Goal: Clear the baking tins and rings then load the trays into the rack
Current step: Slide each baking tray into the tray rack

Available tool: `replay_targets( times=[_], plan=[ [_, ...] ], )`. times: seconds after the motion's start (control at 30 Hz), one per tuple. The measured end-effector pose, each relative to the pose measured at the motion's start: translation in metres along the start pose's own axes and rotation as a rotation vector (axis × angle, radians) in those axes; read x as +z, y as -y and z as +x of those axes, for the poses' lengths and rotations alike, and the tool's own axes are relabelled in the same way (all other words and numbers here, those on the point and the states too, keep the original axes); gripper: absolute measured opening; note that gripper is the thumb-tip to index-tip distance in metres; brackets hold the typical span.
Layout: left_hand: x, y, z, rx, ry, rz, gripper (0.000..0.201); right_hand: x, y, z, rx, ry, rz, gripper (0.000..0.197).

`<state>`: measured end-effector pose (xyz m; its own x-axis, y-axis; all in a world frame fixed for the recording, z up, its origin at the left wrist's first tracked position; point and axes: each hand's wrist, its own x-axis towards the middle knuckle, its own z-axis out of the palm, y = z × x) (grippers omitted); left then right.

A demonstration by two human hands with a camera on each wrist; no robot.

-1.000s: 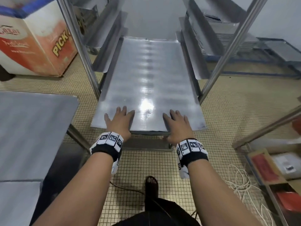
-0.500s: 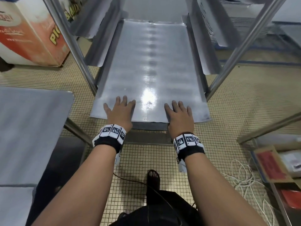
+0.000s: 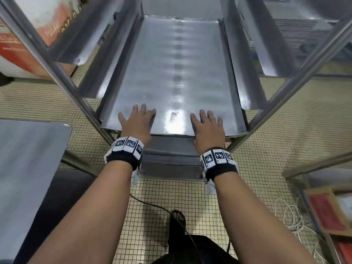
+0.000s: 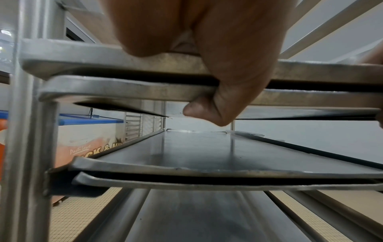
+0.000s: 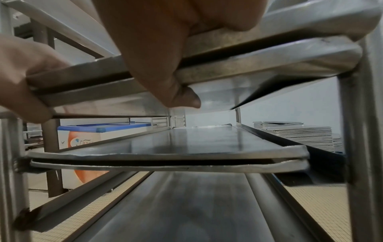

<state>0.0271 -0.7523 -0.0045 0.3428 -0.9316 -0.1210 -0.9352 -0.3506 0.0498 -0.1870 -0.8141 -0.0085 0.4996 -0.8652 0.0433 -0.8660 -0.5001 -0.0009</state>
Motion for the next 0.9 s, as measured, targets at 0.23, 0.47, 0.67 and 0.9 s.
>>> replay_targets(
  times=[0.23, 0.47, 0.67, 0.9],
  plan=[
    [-0.008, -0.001, 0.028, 0.01, -0.011, -0.005, 0.099, -0.002, -0.007, 0.028, -0.018, 0.003, -0.019, 0.083],
    [-0.012, -0.002, 0.045, 0.011, -0.004, -0.002, 0.096, 0.001, -0.01, 0.046, -0.003, 0.015, -0.048, 0.082],
    [-0.014, 0.005, 0.038, 0.044, -0.022, 0.018, 0.088, 0.002, -0.002, 0.045, 0.048, 0.02, -0.036, 0.079],
    [-0.009, 0.013, -0.012, 0.086, -0.101, 0.081, 0.067, -0.011, 0.024, 0.017, 0.125, 0.092, -0.027, 0.069]
  ],
)
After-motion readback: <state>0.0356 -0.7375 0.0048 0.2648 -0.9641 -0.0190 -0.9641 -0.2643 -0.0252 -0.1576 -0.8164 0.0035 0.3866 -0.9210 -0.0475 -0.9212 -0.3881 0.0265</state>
